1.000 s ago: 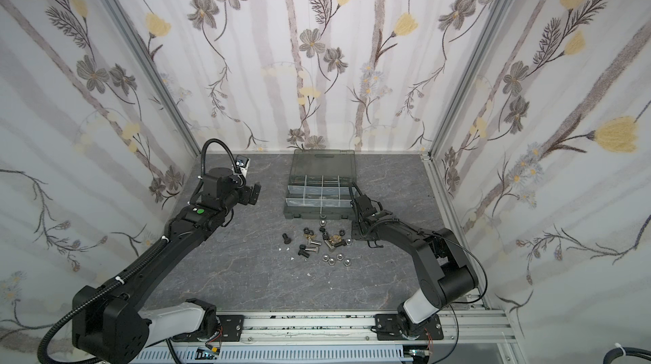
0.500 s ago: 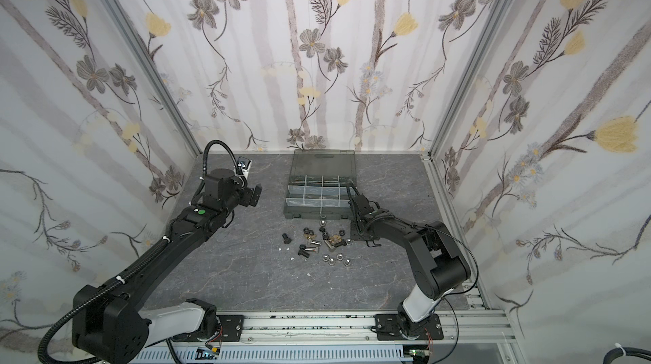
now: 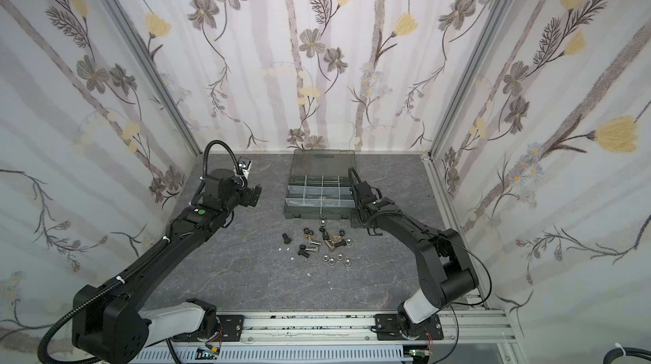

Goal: Sort the screws and nuts into containers
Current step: Pick up the nut from the middle-right of the table, then place the nut into the container.

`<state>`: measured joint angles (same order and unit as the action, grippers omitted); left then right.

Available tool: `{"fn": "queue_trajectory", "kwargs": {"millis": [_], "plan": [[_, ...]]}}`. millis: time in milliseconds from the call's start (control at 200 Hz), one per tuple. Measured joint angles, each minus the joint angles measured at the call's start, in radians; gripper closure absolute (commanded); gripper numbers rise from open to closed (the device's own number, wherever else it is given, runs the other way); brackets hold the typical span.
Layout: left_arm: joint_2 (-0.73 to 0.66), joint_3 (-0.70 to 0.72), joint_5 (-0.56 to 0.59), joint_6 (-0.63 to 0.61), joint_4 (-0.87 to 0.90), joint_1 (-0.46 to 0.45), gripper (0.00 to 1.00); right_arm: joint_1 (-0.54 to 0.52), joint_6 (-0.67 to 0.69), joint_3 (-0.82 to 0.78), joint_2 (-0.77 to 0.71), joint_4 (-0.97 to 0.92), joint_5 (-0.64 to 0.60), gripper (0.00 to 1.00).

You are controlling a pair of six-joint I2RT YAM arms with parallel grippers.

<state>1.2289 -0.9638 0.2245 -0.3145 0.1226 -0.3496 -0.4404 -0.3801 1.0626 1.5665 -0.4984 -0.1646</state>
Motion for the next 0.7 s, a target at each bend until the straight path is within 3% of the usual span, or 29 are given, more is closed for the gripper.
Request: {"fn": "queue_trajectory", "kwargs": {"millis": [180, 440, 699], "plan": [[-0.001, 0.0, 0.0, 0.0, 0.0, 0.0, 0.0, 0.007, 0.052, 0.175, 0.026, -0.054, -0.037, 0.93], [-0.008, 0.0, -0.002, -0.001, 0.0, 0.0, 0.0, 0.028, 0.129, 0.39, 0.219, -0.058, -0.069, 0.94], [-0.024, -0.001, -0.011, -0.01, 0.001, -0.001, 0.0, 0.036, 0.154, 0.42, 0.344, -0.023, -0.049, 0.94]]}}
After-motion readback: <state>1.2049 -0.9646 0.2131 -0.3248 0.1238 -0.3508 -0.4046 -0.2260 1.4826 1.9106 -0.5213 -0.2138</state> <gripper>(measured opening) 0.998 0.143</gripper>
